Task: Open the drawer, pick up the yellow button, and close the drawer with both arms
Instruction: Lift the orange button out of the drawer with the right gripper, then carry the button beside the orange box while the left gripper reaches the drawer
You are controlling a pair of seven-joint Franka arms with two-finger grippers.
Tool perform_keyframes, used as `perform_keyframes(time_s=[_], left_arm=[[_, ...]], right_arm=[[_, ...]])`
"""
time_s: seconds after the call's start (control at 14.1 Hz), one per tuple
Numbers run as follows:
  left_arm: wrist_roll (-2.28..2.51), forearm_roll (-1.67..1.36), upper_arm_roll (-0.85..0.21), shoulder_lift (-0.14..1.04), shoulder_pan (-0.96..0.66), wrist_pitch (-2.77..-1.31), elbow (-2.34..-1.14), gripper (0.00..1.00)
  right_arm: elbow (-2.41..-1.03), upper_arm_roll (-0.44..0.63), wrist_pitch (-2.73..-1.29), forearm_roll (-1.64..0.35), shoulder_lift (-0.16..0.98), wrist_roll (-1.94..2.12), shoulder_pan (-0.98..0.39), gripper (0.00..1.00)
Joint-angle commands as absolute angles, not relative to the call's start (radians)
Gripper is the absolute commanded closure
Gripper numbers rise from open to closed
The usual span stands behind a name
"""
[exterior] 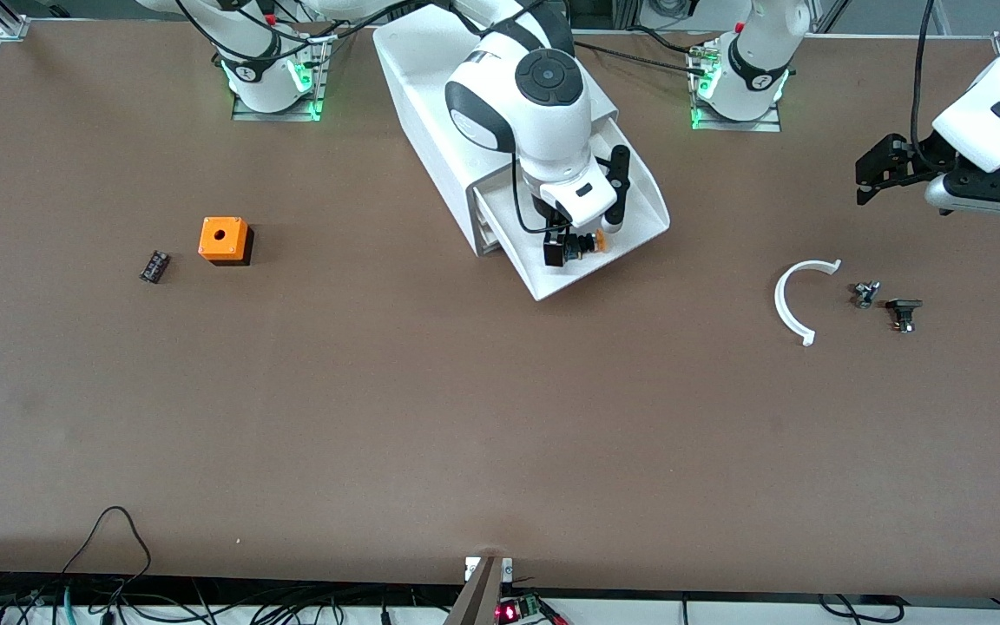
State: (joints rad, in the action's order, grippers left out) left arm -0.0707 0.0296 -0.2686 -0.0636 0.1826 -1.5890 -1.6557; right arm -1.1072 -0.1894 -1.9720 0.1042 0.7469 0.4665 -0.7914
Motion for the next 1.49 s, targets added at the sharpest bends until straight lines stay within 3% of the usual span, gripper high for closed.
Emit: perform_keyframes(time_s=[0.0,0.28,0.71,0.99,1.21,1.42], left_arm=[[-0.061,0.048,-0.268,-0.051,0.178,-1.586,-1.631,0.00],[-0.061,0.048,-0.268,-0.051,0.176,-1.588,-1.631,0.00],[-0.061,0.048,-0.267,-0.049,0.161,-1.598,-1.626,0.00],[-0.080,0.051,-0.273,-0.022,0.153,-1.693,-1.646,0.00],[-0.075,0.051,-0.281,-0.015,0.144,-1.701,-1.658,0.00],[-0.064,0.049,-0.281,-0.014,0.144,-1.695,-1.660,0.00]], right_arm=[[-1.098,-0.186,-1.965,0.142,0.749,0.494,-0.804,0.13],[-1.098,-0.186,-1.965,0.179,0.749,0.520,-0.818,0.45],[-1.092,-0.189,-1.939,0.184,0.738,0.517,-0.824,0.68],[-1.086,-0.196,-1.872,0.181,0.672,0.499,-0.810,0.73],[-1.089,-0.186,-1.801,0.186,0.546,0.436,-0.789,0.73],[-1.094,-0.178,-1.789,0.184,0.454,0.402,-0.662,0.73]])
